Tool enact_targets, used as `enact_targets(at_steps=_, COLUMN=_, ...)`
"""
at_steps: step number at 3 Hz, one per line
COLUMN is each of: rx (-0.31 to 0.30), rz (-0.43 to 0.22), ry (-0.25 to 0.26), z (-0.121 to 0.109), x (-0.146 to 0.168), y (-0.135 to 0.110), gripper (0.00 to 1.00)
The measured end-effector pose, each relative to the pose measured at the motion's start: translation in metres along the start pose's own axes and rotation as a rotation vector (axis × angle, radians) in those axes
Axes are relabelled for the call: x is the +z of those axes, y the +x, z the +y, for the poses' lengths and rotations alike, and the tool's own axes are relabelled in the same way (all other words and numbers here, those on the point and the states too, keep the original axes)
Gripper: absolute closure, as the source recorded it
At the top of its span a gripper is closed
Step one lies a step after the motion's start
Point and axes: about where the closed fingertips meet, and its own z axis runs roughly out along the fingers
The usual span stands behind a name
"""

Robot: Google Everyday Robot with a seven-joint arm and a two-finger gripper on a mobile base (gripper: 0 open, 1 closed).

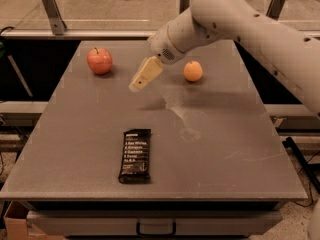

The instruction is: Move apple near rxbar chocolate

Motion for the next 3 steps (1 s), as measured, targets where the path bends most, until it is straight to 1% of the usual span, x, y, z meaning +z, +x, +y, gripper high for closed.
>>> enact_targets(at_steps=1, rx=0.063, rz=-0.073, ry=0.005, z=-0.009, x=0.036, y=-0.014, gripper=0.00)
enact_targets(at_steps=2, rx=0.094, rz=-0.161, ry=-0.014, z=-0.016, x=0.066, y=-0.043, gripper=0.00)
enact_targets(at_steps=3, rx=0.109, rz=-0.236, ry=-0.032, z=-0.025, x=0.093, y=-0.069, gripper=0.00)
